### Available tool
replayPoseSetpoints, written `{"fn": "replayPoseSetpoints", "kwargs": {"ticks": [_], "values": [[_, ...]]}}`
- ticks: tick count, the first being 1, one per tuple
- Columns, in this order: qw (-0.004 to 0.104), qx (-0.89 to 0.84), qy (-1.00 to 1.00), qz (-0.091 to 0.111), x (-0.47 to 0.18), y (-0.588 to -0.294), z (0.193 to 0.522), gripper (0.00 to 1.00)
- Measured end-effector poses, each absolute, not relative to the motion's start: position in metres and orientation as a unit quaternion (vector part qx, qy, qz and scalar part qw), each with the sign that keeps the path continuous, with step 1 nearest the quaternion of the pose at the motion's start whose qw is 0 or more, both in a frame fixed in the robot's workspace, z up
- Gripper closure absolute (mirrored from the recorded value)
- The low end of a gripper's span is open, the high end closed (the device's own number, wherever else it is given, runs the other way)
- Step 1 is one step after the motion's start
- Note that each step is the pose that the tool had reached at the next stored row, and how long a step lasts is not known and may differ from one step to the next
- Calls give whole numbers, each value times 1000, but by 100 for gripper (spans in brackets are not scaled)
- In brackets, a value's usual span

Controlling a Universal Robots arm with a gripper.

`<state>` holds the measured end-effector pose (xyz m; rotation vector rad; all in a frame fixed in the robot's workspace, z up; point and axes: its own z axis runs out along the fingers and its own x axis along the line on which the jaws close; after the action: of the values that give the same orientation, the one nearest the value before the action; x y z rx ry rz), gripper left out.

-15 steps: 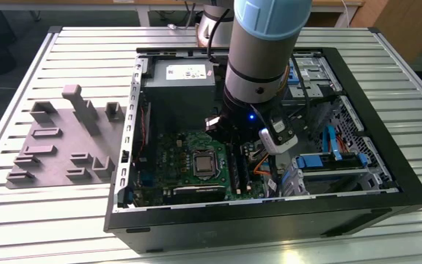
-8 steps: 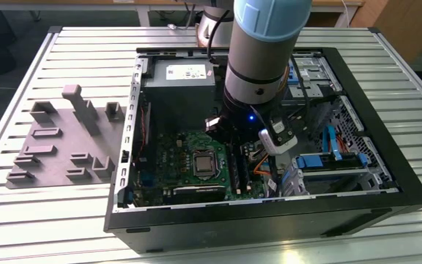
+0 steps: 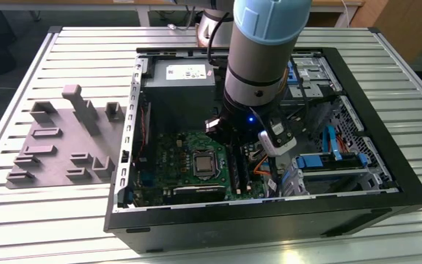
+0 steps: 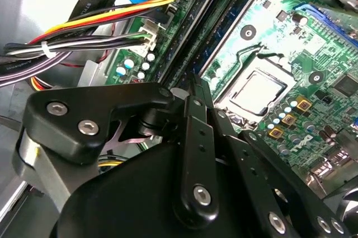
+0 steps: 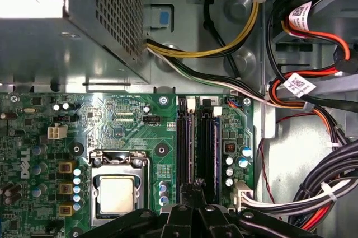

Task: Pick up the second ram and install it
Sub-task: 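Press down the second ram until it locks into place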

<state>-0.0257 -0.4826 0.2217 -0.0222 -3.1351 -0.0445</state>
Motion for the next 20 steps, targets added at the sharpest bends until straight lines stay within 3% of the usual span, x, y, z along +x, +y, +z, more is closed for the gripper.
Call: {"fn": "replayPoseSetpoints", "kwargs": {"ticks": [12, 20], "values": [[3, -7, -1000, -14, -25, -483, 216, 87], [3, -7, -1000, -14, -25, -483, 236, 87]]}}
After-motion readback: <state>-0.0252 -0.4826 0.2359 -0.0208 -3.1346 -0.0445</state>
